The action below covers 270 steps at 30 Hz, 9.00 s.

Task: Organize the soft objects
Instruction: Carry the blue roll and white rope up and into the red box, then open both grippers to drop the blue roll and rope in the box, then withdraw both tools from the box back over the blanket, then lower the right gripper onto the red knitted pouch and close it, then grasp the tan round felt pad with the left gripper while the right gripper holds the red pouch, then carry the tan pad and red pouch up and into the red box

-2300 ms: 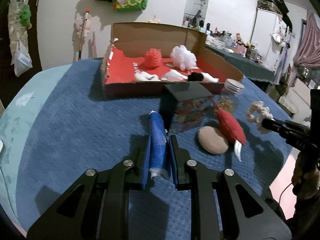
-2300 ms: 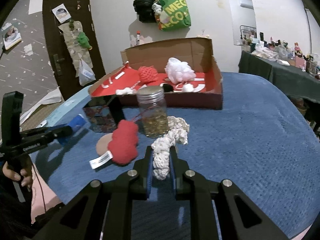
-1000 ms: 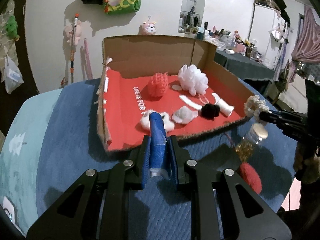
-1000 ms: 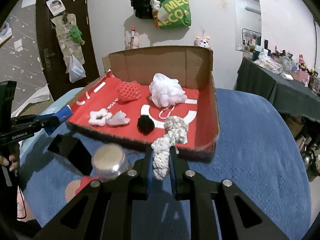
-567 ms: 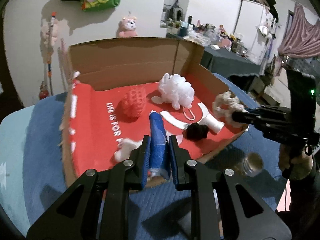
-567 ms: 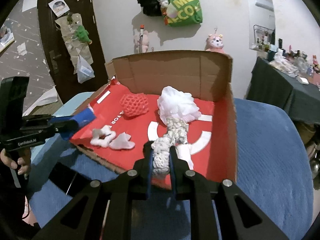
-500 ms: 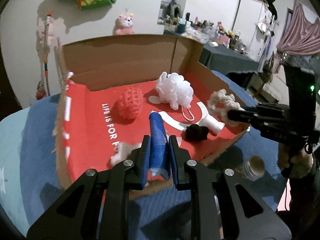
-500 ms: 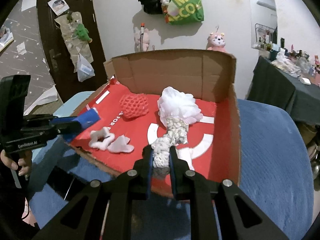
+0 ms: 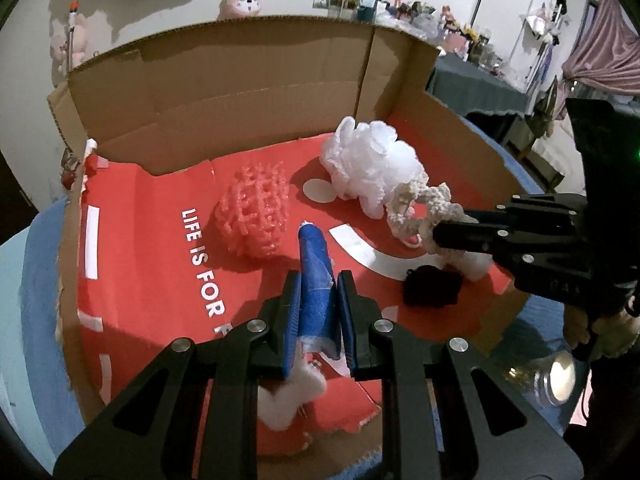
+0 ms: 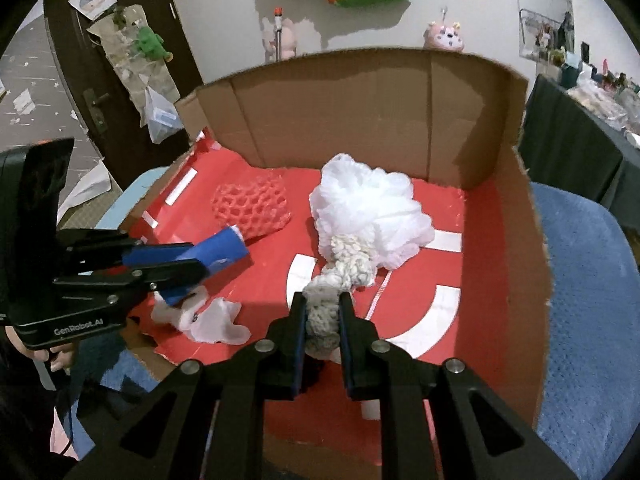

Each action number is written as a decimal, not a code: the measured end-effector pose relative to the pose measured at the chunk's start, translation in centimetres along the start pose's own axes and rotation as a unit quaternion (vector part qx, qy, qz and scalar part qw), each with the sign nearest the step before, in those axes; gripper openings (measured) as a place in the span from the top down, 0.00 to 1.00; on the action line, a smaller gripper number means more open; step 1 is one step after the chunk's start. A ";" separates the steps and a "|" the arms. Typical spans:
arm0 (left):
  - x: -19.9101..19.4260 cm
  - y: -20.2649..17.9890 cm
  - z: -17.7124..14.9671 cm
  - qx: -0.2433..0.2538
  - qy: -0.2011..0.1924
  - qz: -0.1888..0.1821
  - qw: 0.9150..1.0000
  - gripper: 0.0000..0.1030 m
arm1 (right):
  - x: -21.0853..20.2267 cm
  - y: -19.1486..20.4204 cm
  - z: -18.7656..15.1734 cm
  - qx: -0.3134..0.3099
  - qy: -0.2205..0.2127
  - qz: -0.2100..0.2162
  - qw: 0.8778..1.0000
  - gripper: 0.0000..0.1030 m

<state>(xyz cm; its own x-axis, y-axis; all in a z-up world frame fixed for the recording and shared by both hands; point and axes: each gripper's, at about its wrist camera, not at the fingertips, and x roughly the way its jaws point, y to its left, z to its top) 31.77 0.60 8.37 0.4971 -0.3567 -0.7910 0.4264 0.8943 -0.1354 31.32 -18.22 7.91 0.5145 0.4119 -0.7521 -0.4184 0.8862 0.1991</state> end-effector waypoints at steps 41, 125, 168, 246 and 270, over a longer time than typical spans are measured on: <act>4.3 1.0 1.4 -0.013 0.054 0.043 0.998 0.77 | 3.1 -1.6 1.2 -0.009 0.037 -0.092 0.995 0.37; -11.9 -10.8 -21.9 -0.078 -0.158 0.092 0.980 0.05 | -13.3 8.5 -21.8 0.030 -0.150 -0.112 0.982 0.00; -7.2 -12.5 -20.3 0.023 -0.061 -0.025 0.998 0.61 | -8.8 7.4 -18.9 0.002 -0.050 0.102 0.994 0.58; -10.8 -6.2 -21.9 -0.027 -0.104 0.097 0.989 0.52 | -12.5 4.7 -22.8 -0.004 -0.129 -0.160 0.979 0.56; -10.7 -2.4 -15.9 0.002 -0.091 0.100 0.991 0.52 | -11.5 3.2 -15.3 -0.030 -0.131 -0.185 0.974 0.56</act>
<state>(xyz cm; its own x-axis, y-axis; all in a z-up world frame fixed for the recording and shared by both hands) 13.45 6.52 7.65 0.6998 -0.2162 -0.6808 0.3091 0.9509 0.0158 12.62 -23.38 7.65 0.8082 0.1143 -0.5777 -0.2075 0.9733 -0.0978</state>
